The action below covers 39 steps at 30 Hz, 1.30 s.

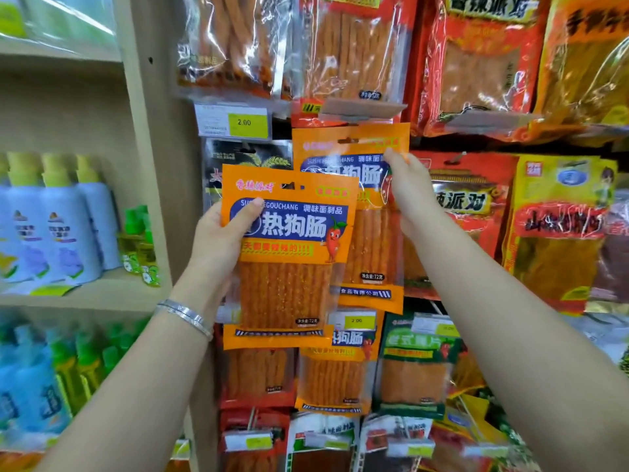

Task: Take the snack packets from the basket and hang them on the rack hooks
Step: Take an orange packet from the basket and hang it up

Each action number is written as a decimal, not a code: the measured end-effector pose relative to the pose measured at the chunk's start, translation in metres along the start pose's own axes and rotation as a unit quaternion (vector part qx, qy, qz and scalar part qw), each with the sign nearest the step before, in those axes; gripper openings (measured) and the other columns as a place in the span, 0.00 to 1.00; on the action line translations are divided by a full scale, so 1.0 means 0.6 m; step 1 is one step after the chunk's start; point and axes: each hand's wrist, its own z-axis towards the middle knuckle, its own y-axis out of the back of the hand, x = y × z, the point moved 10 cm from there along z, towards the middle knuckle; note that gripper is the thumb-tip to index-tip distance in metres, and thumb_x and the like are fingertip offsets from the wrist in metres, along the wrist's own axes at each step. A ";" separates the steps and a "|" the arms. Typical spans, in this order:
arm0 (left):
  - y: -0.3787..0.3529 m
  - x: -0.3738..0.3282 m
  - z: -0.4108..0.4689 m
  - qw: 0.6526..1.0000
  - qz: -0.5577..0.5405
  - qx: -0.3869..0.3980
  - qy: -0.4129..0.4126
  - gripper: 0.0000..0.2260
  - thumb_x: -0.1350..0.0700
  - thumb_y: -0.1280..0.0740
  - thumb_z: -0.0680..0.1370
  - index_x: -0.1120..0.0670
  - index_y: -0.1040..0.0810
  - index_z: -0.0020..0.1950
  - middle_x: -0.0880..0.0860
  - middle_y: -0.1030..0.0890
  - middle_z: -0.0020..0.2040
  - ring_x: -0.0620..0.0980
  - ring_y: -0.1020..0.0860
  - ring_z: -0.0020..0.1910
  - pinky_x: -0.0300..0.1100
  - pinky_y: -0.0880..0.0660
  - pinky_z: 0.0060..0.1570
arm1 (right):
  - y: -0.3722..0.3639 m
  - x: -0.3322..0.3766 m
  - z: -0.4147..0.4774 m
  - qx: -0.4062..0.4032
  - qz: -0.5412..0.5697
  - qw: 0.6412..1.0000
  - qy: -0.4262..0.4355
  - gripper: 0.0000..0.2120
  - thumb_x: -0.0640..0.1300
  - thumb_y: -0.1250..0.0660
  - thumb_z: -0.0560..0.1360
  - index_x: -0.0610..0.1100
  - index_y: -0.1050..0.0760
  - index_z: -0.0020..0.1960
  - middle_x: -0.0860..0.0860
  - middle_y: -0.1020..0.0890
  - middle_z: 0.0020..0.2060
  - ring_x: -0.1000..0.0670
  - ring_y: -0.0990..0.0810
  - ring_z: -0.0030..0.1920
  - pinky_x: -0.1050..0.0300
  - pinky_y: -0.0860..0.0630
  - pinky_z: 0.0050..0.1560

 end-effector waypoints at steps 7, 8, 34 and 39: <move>0.001 0.020 0.020 1.000 0.002 0.007 0.012 0.10 0.45 0.27 0.71 0.48 0.21 0.48 0.51 0.15 0.46 0.52 0.16 0.45 0.49 0.21 0.43 | 0.004 -0.035 0.023 -0.002 -0.002 0.999 -0.037 0.08 0.51 0.41 0.78 0.51 0.27 0.44 0.61 0.22 0.39 0.66 0.27 0.37 0.66 0.36 0.33; 0.000 0.021 0.023 1.000 0.000 0.008 0.014 0.10 0.46 0.27 0.71 0.48 0.21 0.48 0.52 0.15 0.46 0.52 0.16 0.45 0.48 0.21 0.43 | 0.002 -0.037 0.027 0.000 -0.005 0.999 -0.037 0.08 0.51 0.41 0.79 0.50 0.27 0.45 0.60 0.22 0.40 0.66 0.27 0.38 0.66 0.36 0.34; -0.083 0.013 0.046 0.999 -0.021 0.025 -0.019 0.08 0.50 0.29 0.74 0.50 0.23 0.50 0.50 0.14 0.44 0.49 0.16 0.42 0.38 0.22 0.34 | -0.041 -0.043 -0.056 0.077 0.021 0.996 0.038 0.08 0.54 0.33 0.75 0.50 0.22 0.49 0.50 0.16 0.45 0.53 0.17 0.48 0.46 0.21 0.52; -0.080 -0.048 0.052 0.982 0.056 -0.048 -0.172 0.17 0.57 0.27 0.72 0.41 0.30 0.53 0.45 0.22 0.51 0.37 0.22 0.45 0.32 0.26 0.44 | -0.005 0.003 -0.037 0.010 0.018 0.991 0.134 0.02 0.45 0.34 0.77 0.49 0.25 0.44 0.54 0.17 0.41 0.55 0.19 0.42 0.55 0.22 0.44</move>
